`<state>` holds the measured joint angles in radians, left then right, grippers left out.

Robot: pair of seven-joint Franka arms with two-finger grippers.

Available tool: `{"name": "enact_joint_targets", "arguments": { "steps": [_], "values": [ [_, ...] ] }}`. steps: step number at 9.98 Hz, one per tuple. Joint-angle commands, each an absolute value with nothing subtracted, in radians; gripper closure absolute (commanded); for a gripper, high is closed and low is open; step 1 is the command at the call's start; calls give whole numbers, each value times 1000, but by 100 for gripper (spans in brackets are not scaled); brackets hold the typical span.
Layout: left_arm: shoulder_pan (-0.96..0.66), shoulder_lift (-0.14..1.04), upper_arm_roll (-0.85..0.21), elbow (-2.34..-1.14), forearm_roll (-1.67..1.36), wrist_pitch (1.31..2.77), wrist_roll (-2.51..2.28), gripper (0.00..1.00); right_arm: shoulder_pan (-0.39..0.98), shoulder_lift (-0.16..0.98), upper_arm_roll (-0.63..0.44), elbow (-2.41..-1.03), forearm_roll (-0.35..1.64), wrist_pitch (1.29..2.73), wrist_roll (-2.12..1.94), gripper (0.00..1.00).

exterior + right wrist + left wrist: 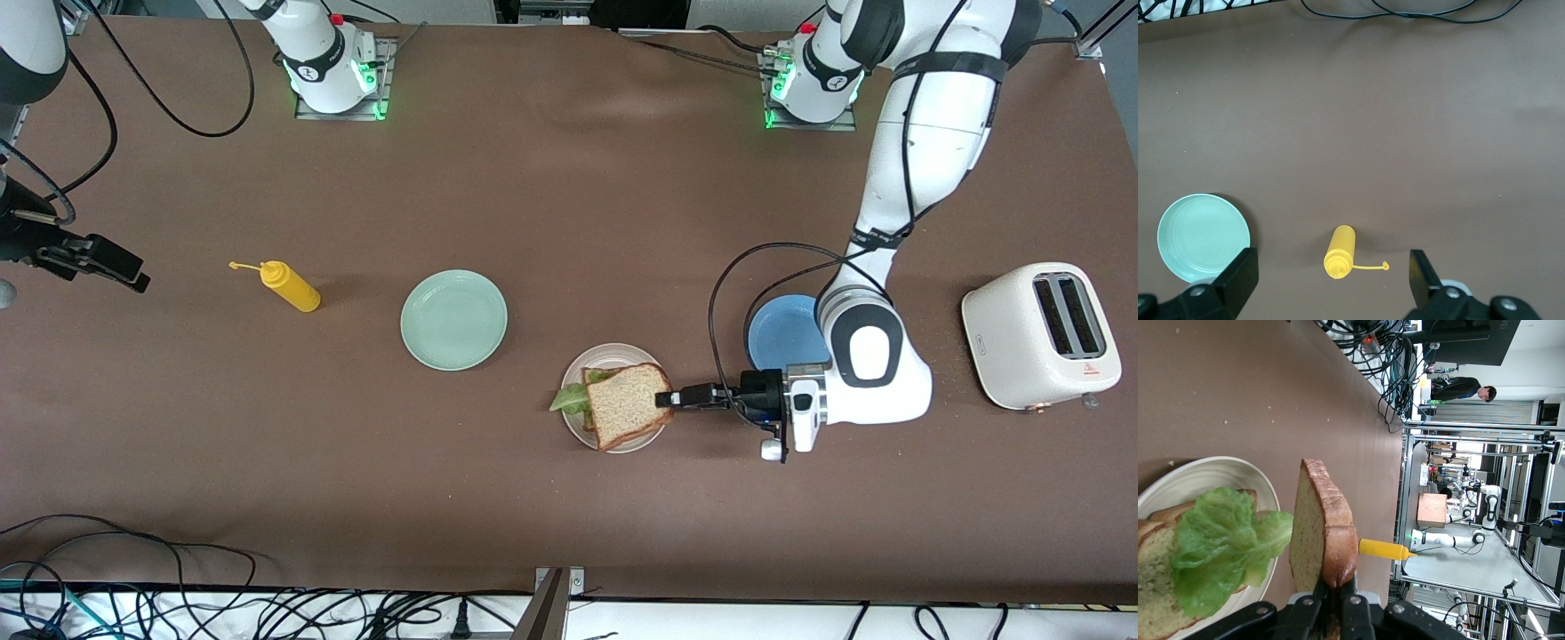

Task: Make sandwich on beige plate with both arms
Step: 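Carry the bread over the beige plate and lower it onto the lettuce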

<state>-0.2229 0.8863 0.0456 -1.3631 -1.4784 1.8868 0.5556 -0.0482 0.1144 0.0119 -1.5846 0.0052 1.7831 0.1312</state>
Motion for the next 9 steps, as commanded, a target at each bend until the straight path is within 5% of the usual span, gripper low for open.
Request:
{"name": "enact_joint_targets", "arguments": {
  "steps": [1, 7, 9],
  "values": [
    [-241, 871, 55, -1419, -1534, 1899, 606, 100, -51, 106, 12, -1594, -9, 1792, 135, 0],
    [-294, 874, 55, -1476, -1580, 1991, 633, 100, -51, 106, 12, -1595, -9, 1792, 132, 0],
    [-285, 874, 60, -1474, -1568, 2013, 786, 30, -51, 106, 12, -1594, -9, 1792, 132, 0]
  ]
}}
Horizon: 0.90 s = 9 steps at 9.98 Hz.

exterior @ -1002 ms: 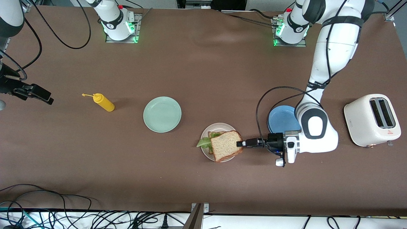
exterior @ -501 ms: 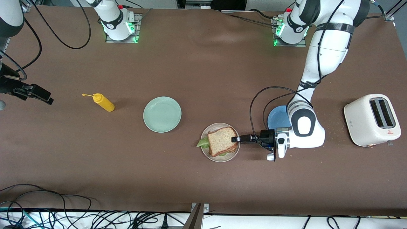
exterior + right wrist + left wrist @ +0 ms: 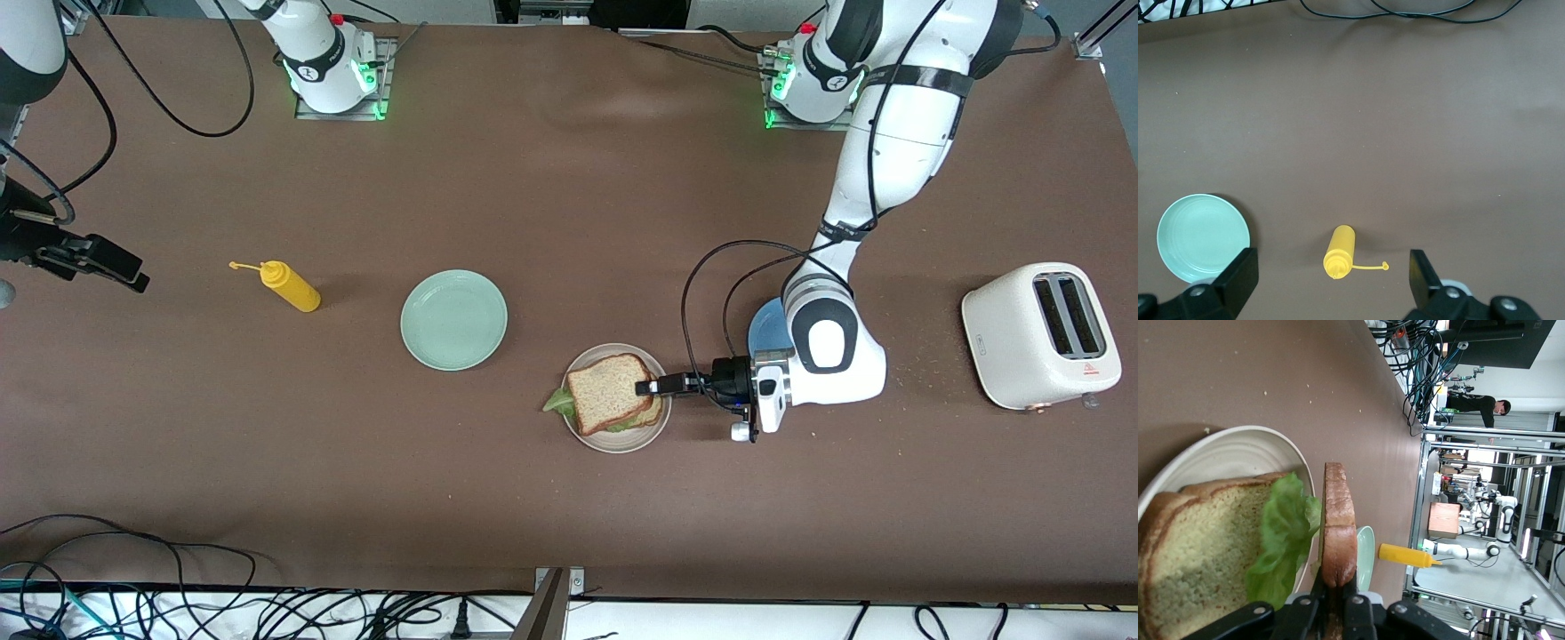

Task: Make sandwich on beige plate with both arms
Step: 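Open the left gripper to release the bread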

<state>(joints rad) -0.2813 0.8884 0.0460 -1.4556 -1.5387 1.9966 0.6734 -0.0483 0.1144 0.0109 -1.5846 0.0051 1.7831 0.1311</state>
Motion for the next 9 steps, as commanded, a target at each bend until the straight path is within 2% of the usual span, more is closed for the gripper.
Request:
{"name": "enact_joint_targets", "arguments": {
  "steps": [1, 2, 6, 9],
  "values": [
    [-284, 876, 64, -1474, -1556, 2014, 807, 4, -51, 106, 12, -1594, -9, 1792, 132, 0],
    [-282, 874, 71, -1474, -1514, 2014, 808, 0, -51, 106, 11, -1594, -9, 1792, 132, 0],
    [-273, 859, 119, -1473, -1427, 2013, 787, 0, -51, 104, 11, -1594, -9, 1790, 132, 0],
    [-272, 778, 170, -1457, -1276, 2008, 515, 0, -51, 104, 11, -1592, -9, 1792, 132, 0]
  ]
}}
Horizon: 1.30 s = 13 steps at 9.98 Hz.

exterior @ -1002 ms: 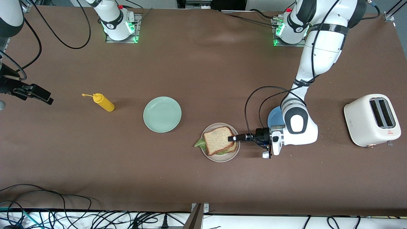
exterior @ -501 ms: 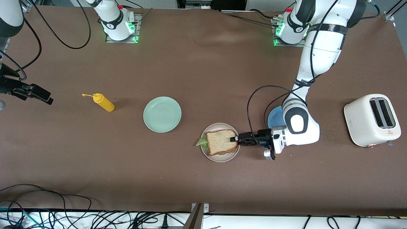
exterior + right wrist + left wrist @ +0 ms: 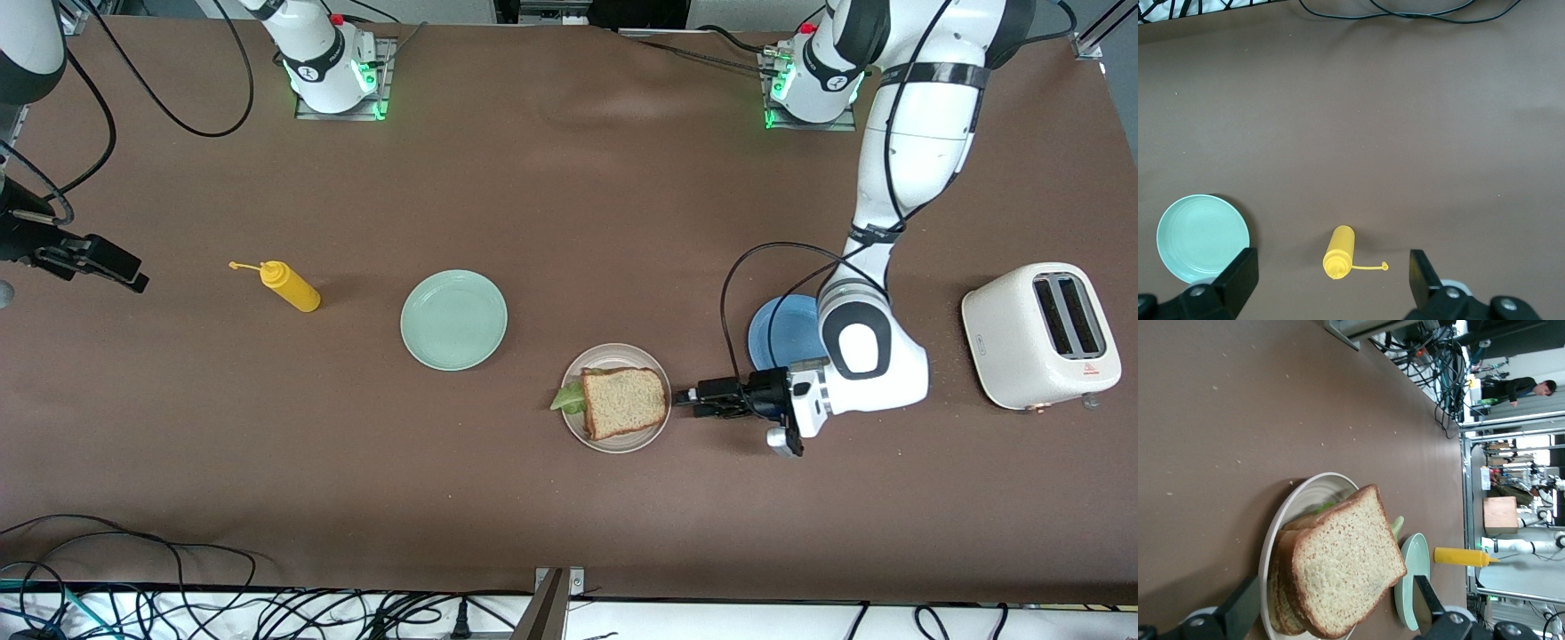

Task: Make sandwich on beige plate with both arms

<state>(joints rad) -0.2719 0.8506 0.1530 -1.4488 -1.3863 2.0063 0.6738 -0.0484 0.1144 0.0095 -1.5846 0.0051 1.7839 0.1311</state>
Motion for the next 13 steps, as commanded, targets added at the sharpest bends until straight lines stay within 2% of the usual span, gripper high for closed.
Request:
{"name": "enact_joint_targets", "arguments": {
  "steps": [1, 4, 8, 10, 13],
  "values": [
    [-270, 729, 187, -1450, -1173, 2008, 408, 0, -51, 104, 9, -1594, -9, 1792, 132, 0],
    [-253, 637, 215, -1459, -772, 1988, 229, 0, -51, 104, 5, -1594, -9, 1790, 130, 0],
    [-252, 601, 216, -1463, -156, 1893, 44, 0, -51, 104, 5, -1594, -9, 1790, 130, 0],
    [-252, 592, 218, -1453, -2, 1818, -4, 0, -51, 103, 3, -1594, -9, 1787, 130, 0],
    [-218, 568, 238, -1395, -17, 1725, -31, 0, -51, 103, -2, -1595, -9, 1787, 129, 0]
  ]
}}
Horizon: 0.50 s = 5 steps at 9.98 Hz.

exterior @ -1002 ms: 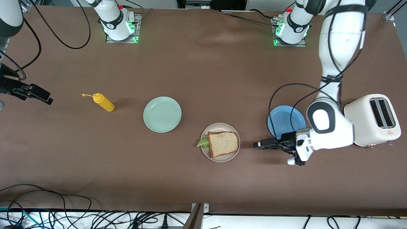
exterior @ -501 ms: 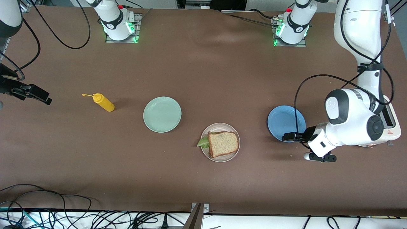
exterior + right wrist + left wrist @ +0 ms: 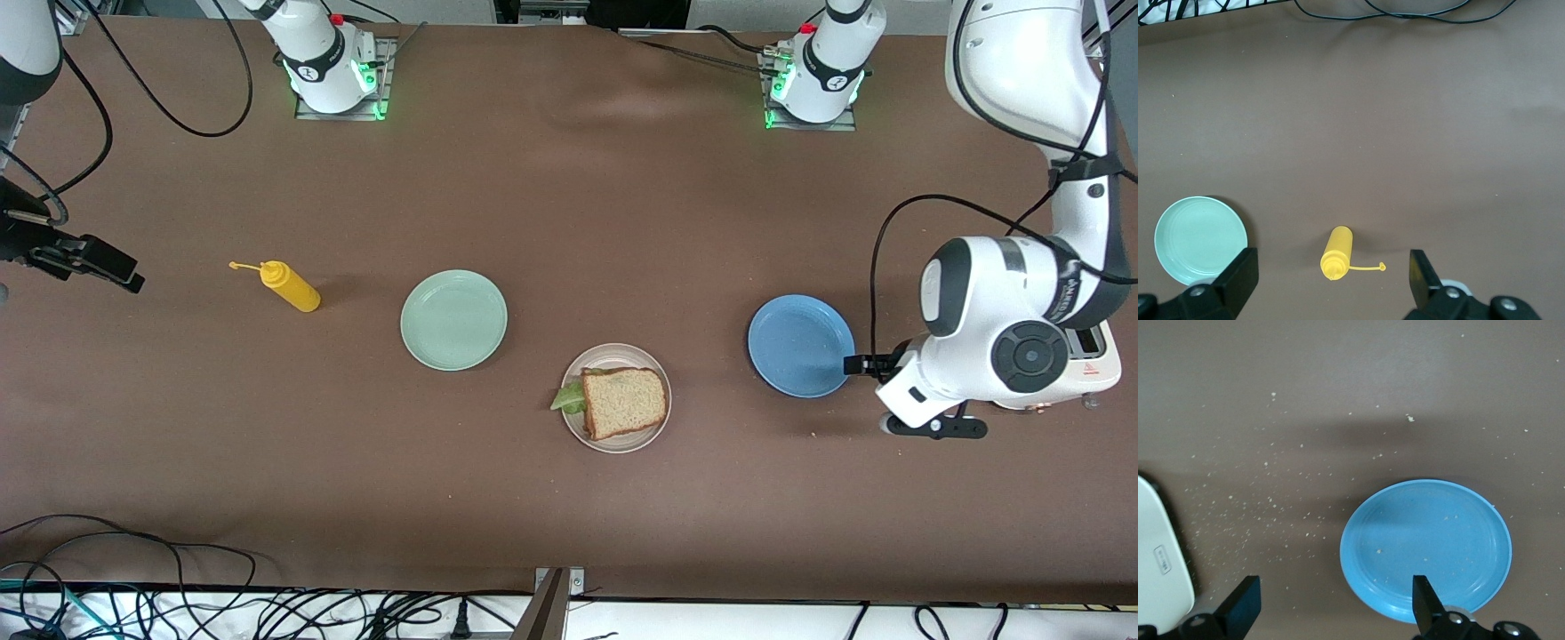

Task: Make sandwich on beige plate with both arms

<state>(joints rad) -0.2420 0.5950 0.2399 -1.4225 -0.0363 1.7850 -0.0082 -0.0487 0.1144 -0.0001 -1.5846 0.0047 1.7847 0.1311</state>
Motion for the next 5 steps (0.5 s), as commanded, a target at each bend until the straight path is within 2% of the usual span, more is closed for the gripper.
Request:
{"name": "enact_joint_targets", "arguments": {
  "steps": [1, 3, 5],
  "values": [
    [-213, 566, 239, -1372, -15, 1692, -31, 0, -51, 103, -2, -1595, -9, 1789, 127, 0],
    [-210, 532, 241, -1364, -12, 1663, -29, 0, -51, 103, -2, -1595, -9, 1789, 127, 0],
    [-146, 479, 238, -1345, -145, 1585, -20, 0, -51, 103, -2, -1595, -9, 1789, 127, 0]
  ]
}}
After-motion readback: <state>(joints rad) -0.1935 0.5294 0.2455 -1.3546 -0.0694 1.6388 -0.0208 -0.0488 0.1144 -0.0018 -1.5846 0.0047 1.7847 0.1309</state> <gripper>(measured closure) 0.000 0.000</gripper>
